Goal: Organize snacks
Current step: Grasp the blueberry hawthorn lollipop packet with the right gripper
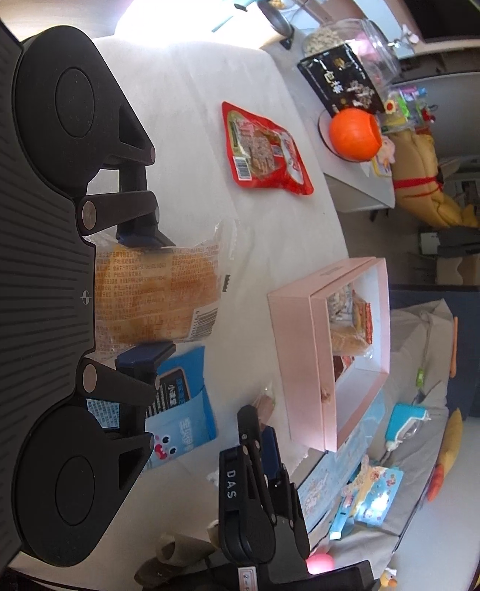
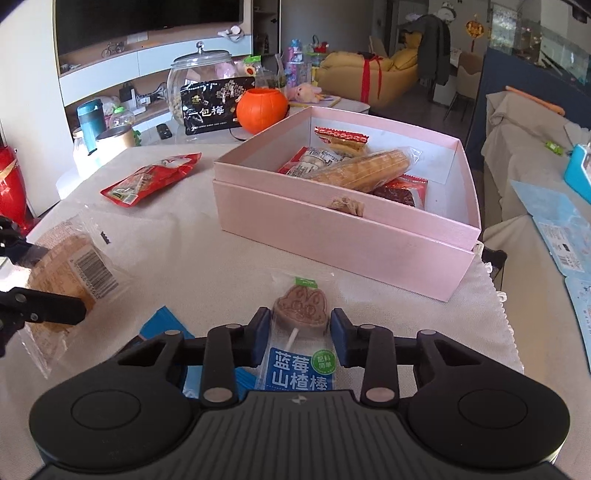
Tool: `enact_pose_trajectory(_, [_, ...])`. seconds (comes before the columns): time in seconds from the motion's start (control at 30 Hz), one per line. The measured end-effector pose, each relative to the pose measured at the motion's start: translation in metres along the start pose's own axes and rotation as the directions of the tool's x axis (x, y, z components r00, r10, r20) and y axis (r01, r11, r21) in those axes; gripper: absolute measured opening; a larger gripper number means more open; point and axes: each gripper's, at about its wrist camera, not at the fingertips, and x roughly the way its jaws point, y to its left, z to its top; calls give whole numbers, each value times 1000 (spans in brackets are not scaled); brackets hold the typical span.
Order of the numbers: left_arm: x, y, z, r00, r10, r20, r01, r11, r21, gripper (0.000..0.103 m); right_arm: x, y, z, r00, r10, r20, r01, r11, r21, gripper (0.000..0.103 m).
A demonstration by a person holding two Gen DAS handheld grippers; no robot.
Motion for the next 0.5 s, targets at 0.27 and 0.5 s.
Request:
enact_pose_trajectory(0.27, [-22,-11,1,993,-104,61,105,994,-25,56,-58,-8,-2,1000,-11,2,11,998,-60,34])
enact_pose_trajectory(0.5, [-27,-31,7,977,-193,86,193,981,3,56,-80,-12,-25,999,6,-31,-8,998,-59,34])
